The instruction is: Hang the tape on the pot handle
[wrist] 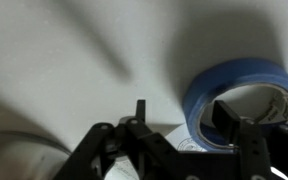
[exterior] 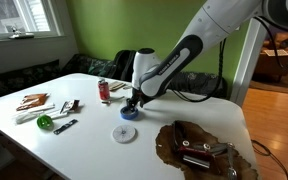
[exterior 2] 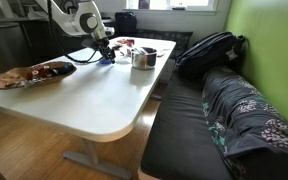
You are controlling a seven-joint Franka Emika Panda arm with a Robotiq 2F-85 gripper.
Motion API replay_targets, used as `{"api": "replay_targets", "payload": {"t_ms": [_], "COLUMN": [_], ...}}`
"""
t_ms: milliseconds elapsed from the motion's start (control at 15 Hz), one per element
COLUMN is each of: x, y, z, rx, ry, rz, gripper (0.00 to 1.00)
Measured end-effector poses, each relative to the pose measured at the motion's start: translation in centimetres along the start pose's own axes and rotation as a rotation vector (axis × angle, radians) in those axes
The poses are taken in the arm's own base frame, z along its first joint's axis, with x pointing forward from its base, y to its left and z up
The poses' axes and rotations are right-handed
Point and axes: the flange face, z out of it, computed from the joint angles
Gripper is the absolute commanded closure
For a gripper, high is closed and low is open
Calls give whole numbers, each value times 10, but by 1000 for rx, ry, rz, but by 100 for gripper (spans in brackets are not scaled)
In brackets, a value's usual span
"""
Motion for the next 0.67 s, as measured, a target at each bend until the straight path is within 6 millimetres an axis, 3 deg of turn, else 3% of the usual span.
{"api": "replay_targets", "payload": {"t_ms": [267, 333, 667], "x": [9, 12, 18], "y": [-5, -7, -31], "z": [1, -1, -14], "rx": [22, 26, 57], "ry": [18, 25, 48], "rz": [12, 11, -11], "gripper": [96, 99, 97]}}
